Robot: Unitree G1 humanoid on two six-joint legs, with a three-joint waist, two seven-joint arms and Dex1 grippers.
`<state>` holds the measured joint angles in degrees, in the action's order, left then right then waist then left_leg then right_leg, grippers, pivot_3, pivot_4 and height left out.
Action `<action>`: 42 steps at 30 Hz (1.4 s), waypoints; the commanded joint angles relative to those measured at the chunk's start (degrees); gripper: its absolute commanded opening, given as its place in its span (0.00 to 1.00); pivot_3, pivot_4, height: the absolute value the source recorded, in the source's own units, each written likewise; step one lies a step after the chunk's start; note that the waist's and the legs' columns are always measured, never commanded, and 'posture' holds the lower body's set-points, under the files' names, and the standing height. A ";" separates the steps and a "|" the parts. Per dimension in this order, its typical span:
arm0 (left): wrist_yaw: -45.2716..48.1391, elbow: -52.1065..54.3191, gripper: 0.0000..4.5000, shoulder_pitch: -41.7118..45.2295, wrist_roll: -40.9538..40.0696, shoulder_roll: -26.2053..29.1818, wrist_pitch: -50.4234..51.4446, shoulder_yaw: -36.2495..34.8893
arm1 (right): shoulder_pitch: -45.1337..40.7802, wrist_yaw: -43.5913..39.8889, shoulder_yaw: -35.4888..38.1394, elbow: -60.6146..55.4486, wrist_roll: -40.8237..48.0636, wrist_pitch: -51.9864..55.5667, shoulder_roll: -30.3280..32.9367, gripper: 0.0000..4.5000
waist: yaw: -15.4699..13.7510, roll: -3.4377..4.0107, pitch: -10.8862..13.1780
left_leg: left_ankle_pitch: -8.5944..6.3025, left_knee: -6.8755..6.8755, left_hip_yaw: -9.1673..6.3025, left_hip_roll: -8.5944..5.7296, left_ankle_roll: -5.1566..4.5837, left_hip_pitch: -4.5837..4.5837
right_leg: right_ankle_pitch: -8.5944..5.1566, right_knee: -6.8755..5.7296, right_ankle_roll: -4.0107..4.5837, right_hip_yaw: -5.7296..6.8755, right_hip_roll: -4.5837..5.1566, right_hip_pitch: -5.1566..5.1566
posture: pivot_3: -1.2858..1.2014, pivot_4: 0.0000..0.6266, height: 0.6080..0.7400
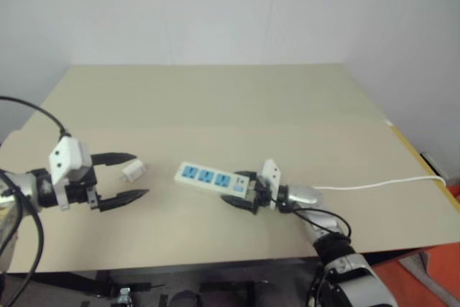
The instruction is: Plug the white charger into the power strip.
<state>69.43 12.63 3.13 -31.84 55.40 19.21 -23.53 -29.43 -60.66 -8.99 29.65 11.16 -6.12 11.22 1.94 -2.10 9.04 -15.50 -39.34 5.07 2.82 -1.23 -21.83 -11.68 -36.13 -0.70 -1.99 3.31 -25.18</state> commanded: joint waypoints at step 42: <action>-4.61 -16.22 1.00 37.58 10.24 3.84 15.35 19.24 | -6.38 -23.28 0.70 10.47 3.74 -13.06 1.97 0.76 | 0.58 -0.08 0.01 | 0.02 0.09 0.00 -0.04 0.04 0.02 | 0.01 0.00 -0.01 -0.03 -0.05 0.00 | 0.52 0.24 1.00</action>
<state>65.97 -4.67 37.92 -22.22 57.92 30.97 -4.83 -34.67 -82.35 -8.10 40.82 14.23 -19.03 14.04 2.52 -2.18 9.05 -15.48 -39.26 5.06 2.78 -1.19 -21.83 -11.67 -36.13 -0.71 -2.01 3.25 -25.18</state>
